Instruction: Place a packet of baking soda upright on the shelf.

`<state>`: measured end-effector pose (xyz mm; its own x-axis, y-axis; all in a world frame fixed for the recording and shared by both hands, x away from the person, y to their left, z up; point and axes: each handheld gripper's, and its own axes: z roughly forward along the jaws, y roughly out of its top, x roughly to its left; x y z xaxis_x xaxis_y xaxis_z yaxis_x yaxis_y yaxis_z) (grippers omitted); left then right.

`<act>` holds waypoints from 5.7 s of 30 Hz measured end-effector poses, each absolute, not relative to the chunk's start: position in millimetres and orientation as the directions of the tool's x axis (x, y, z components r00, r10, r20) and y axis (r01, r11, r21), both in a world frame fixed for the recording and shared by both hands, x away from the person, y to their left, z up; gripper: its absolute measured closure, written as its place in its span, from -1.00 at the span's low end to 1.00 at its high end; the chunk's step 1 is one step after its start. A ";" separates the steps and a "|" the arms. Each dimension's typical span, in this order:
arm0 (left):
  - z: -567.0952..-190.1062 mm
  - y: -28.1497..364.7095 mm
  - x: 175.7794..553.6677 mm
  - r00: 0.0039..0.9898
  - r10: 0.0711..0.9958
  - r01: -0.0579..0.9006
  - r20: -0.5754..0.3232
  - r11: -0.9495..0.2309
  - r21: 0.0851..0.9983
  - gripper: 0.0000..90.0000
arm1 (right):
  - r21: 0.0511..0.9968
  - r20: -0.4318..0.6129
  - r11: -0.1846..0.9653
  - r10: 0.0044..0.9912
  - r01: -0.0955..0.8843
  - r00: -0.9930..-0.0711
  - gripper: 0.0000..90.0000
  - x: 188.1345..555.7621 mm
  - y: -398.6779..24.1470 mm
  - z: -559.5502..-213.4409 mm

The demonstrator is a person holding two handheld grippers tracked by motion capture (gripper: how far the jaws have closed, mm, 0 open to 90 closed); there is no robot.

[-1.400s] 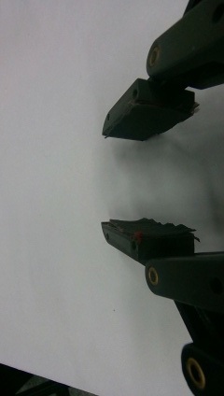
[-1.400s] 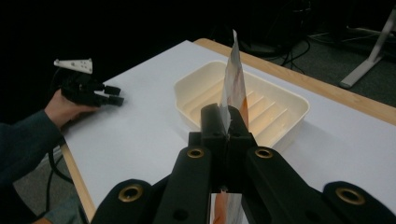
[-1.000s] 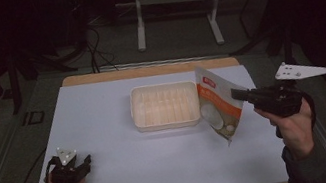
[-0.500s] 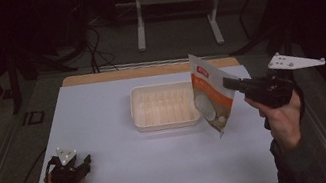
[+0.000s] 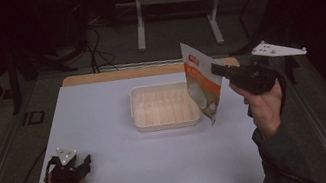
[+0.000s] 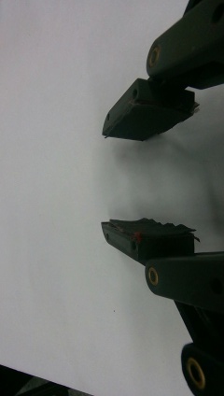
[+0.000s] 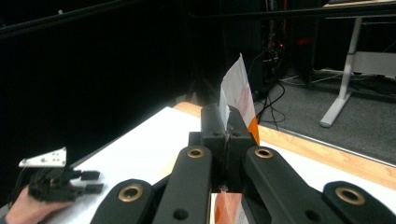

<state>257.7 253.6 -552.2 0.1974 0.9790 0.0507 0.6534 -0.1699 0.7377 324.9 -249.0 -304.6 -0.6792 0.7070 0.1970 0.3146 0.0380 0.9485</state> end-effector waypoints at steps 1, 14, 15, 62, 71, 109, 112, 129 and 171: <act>-552.2 253.7 257.9 0.198 0.979 0.653 0.050 -0.170 0.738 0.05 | 0.948 0.201 0.032 0.708 0.315 -0.677 1.00 326.8 -247.6 -305.0; -552.3 253.6 258.5 0.197 0.979 0.654 0.052 -0.170 0.737 0.06 | 0.949 0.251 -0.059 0.737 0.310 -0.628 1.00 352.5 -237.5 -312.0; -552.3 253.6 258.5 0.197 0.979 0.653 0.052 -0.170 0.738 0.06 | 0.948 0.256 -0.069 0.745 0.310 -0.616 1.00 355.1 -236.0 -313.5; -552.1 254.7 259.1 0.198 0.979 0.651 0.041 -0.163 0.741 0.05 | 0.957 0.214 -0.109 0.890 0.269 -0.402 1.00 389.8 -204.0 -370.4; -551.8 255.2 258.5 0.199 0.979 0.646 0.038 -0.161 0.746 0.05 | 0.963 0.203 -0.114 0.905 0.246 -0.373 1.00 390.5 -197.3 -381.2; -551.7 254.6 258.2 0.198 0.979 0.645 0.045 -0.165 0.746 0.05 | 0.962 0.171 -0.079 0.920 0.261 -0.352 1.00 363.1 -210.2 -418.7; -551.7 254.7 258.1 0.198 0.979 0.645 0.045 -0.165 0.746 0.05 | 0.960 0.175 -0.080 0.919 0.267 -0.353 1.00 360.1 -211.5 -420.3; -551.7 254.9 258.1 0.197 0.979 0.645 0.044 -0.163 0.747 0.04 | 0.944 0.182 -0.072 0.927 0.322 -0.327 0.95 351.3 -222.0 -421.4; -550.3 255.4 257.5 0.189 0.981 0.632 0.034 -0.148 0.761 0.05 | 0.917 0.191 -0.039 0.916 0.397 -0.352 0.29 306.4 -269.3 -436.6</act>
